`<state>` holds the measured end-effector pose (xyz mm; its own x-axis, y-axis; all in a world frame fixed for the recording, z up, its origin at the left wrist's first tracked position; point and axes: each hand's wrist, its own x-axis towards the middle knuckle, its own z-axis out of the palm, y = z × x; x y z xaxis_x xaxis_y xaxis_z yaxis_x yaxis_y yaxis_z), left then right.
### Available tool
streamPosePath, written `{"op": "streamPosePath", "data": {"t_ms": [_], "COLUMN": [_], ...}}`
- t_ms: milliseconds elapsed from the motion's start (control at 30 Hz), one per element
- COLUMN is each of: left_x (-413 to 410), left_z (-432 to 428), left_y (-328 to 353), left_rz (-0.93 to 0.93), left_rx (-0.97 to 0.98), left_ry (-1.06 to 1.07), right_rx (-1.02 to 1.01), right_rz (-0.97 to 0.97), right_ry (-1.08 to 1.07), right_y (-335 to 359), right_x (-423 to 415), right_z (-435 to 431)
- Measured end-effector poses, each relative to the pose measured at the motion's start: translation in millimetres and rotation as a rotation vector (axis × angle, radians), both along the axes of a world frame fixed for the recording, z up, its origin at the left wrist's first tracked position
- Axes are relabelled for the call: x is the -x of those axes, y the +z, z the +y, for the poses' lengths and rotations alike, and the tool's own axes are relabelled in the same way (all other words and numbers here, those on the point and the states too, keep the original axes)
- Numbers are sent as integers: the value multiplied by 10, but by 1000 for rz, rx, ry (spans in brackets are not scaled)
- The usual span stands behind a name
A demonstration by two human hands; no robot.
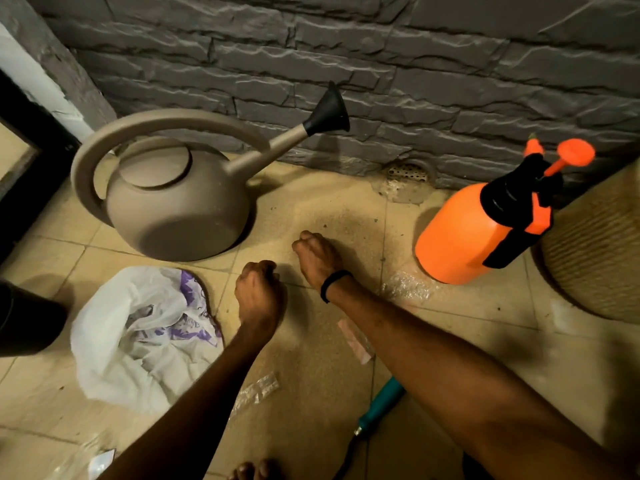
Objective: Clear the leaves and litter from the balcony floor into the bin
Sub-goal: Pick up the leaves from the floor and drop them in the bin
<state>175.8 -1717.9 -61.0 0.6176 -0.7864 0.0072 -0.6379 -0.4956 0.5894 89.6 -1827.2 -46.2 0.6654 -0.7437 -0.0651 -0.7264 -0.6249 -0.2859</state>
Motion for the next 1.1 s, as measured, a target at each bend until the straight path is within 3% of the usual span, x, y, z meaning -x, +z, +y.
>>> {"op": "streamPosePath", "data": {"t_ms": [333,1100], "left_x": [45,-36], "left_z": [168,37], "left_y": [-41,-32], "left_rz": [-102,18], "left_rx": [-53,-25], "left_ry": [-106,-39], "right_rx": [36,14], "right_rz": [89,97], "right_ry": [-33,-49], "right_y": [36,71], "right_x": [-12,-29], "right_z": [55,79]}}
